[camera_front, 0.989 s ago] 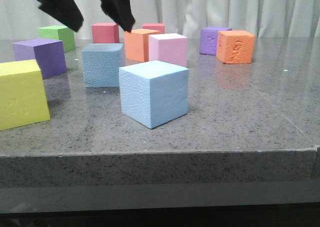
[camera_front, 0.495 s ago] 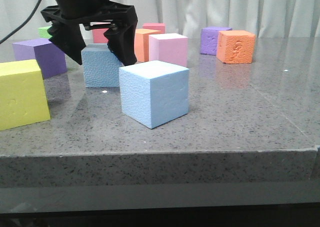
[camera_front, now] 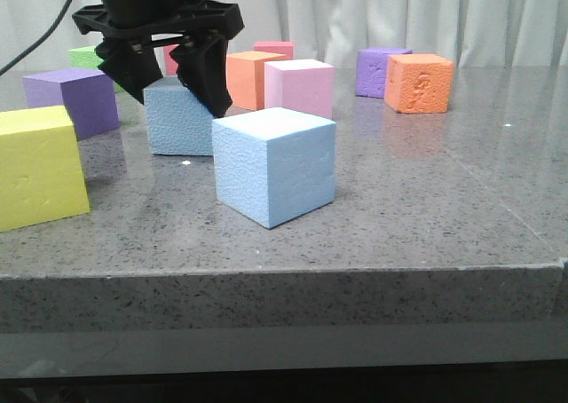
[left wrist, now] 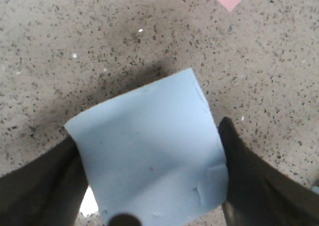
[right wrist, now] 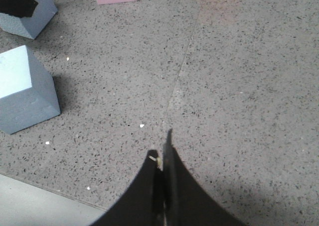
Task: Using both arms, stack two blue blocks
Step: 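Lift the textured blue cube with the left gripper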
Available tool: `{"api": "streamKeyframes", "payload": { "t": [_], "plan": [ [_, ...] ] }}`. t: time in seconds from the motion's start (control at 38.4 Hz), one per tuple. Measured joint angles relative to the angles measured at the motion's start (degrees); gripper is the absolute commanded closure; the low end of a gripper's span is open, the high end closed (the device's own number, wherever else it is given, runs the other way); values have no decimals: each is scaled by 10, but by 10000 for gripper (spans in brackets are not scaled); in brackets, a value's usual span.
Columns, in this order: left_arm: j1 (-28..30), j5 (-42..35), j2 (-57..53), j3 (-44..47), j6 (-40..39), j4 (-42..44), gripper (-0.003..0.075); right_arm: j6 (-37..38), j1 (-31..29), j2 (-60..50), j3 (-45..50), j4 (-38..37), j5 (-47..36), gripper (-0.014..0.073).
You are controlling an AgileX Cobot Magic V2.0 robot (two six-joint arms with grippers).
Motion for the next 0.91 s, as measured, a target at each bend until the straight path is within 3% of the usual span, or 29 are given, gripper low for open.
{"api": "streamKeyframes", "payload": {
  "t": [0.49,0.91],
  "plan": [
    [-8,85,-77,-52,0,-9,354,0,0,0,0,0,0,661],
    [-117,124,-121,-53,2,-12,354,0,0,0,0,0,0,661]
  ]
}}
